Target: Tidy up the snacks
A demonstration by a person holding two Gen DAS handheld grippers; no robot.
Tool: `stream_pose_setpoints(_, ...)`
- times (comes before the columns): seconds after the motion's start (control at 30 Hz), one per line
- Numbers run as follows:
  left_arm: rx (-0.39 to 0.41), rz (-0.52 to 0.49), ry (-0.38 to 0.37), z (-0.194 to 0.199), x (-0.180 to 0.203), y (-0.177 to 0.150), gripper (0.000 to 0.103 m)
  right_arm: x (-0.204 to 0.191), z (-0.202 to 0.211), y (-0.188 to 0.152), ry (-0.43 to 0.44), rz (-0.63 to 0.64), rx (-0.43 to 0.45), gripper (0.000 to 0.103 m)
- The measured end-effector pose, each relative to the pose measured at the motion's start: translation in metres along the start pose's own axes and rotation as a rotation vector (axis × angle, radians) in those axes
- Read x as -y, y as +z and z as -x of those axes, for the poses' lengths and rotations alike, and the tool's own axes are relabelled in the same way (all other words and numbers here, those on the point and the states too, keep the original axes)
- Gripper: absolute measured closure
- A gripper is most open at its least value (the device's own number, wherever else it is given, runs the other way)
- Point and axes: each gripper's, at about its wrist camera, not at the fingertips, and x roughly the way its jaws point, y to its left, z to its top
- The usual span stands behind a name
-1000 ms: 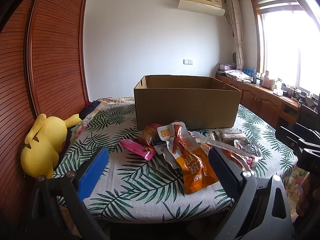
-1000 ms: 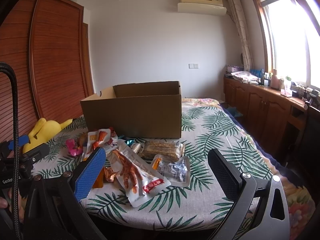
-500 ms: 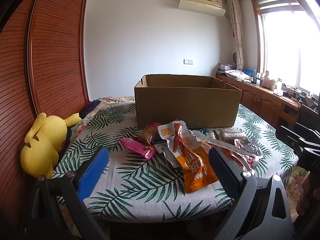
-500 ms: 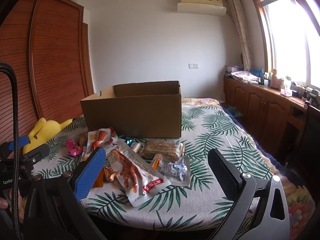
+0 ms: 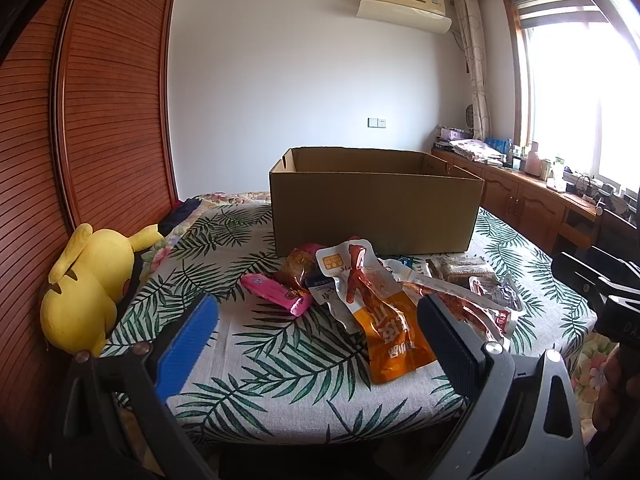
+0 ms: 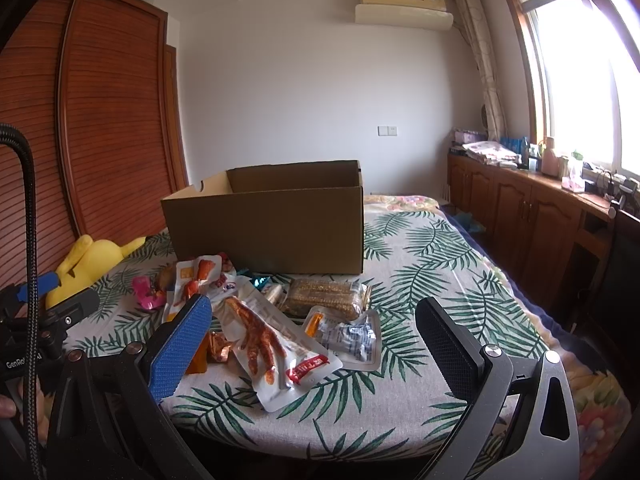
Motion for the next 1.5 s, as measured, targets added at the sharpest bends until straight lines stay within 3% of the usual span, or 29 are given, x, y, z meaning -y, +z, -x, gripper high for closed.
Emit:
stream_pose_setpoints(0.6,-0.014,0.0,0.0,-0.003,-0.002,-0.004,0.002,-0.001,-0.003,-0.003,0.0,0.003,-0.01,0.0)
stream_pose_setpoints(1.27,-0.135,0.001,0.01,-0.046,-0.016,-0.023,0.002,0.023,-0.041,-0.019,-0.026,0.016,-0.1,0.0)
stream_pose_setpoints(1.5,-0.181,0.006,-0.021,-0.062,-0.019,-0.019,0.002,0.045,-0.066,-0.015,-0.004,0.008,-0.165,0.001)
